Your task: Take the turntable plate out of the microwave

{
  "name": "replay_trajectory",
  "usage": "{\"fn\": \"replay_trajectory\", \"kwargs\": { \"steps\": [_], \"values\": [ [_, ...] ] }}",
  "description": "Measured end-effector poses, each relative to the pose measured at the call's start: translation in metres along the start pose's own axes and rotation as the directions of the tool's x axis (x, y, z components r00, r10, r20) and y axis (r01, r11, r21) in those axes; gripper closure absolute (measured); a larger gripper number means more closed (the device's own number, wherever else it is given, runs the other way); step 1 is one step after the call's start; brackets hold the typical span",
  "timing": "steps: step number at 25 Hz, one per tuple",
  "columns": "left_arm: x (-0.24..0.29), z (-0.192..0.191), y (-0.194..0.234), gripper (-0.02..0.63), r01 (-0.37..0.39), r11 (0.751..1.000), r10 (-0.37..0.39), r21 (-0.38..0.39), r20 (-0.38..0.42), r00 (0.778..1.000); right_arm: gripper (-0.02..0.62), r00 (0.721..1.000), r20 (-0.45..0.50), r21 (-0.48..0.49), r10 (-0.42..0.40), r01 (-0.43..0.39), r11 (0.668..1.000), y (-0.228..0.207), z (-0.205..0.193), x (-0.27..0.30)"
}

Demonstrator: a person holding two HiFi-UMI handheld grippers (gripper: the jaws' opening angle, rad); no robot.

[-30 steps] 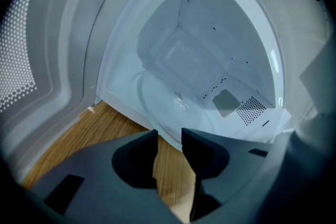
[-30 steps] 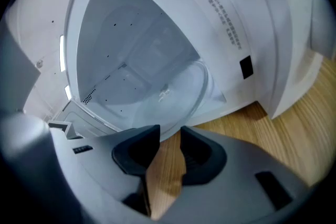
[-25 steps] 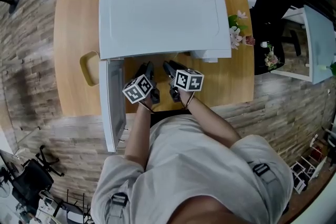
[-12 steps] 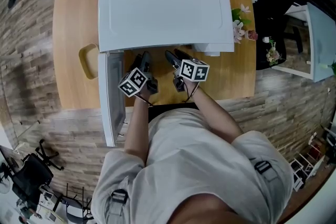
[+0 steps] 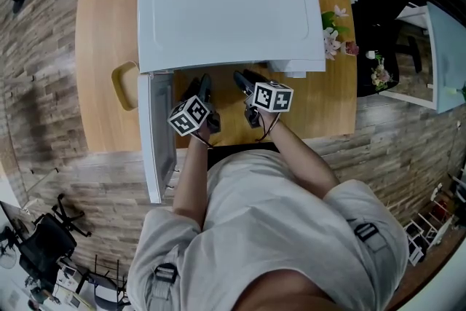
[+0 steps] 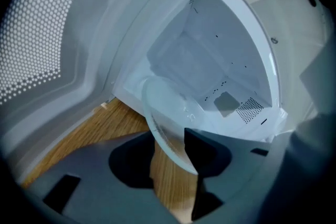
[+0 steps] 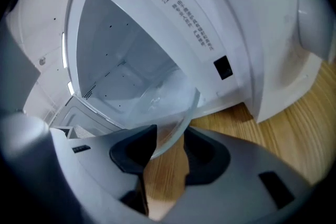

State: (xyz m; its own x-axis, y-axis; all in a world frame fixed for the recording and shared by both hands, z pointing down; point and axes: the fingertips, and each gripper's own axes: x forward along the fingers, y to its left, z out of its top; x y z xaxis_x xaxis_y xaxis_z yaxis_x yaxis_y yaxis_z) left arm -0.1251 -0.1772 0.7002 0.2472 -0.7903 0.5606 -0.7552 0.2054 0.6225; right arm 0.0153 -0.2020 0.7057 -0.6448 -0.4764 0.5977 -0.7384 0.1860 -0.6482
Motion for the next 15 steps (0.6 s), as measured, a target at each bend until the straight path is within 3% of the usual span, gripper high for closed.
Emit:
{"fn": "replay_trajectory", "kwargs": {
  "steps": [15],
  "values": [
    [-0.028, -0.029, 0.003, 0.412, 0.021, 0.999, -0.022, -0.027, -0.028, 0.999, 0.437, 1.000, -0.022, -0.015, 0.015, -0.016, 1.000, 0.005, -0.027, -0.024]
  ]
}}
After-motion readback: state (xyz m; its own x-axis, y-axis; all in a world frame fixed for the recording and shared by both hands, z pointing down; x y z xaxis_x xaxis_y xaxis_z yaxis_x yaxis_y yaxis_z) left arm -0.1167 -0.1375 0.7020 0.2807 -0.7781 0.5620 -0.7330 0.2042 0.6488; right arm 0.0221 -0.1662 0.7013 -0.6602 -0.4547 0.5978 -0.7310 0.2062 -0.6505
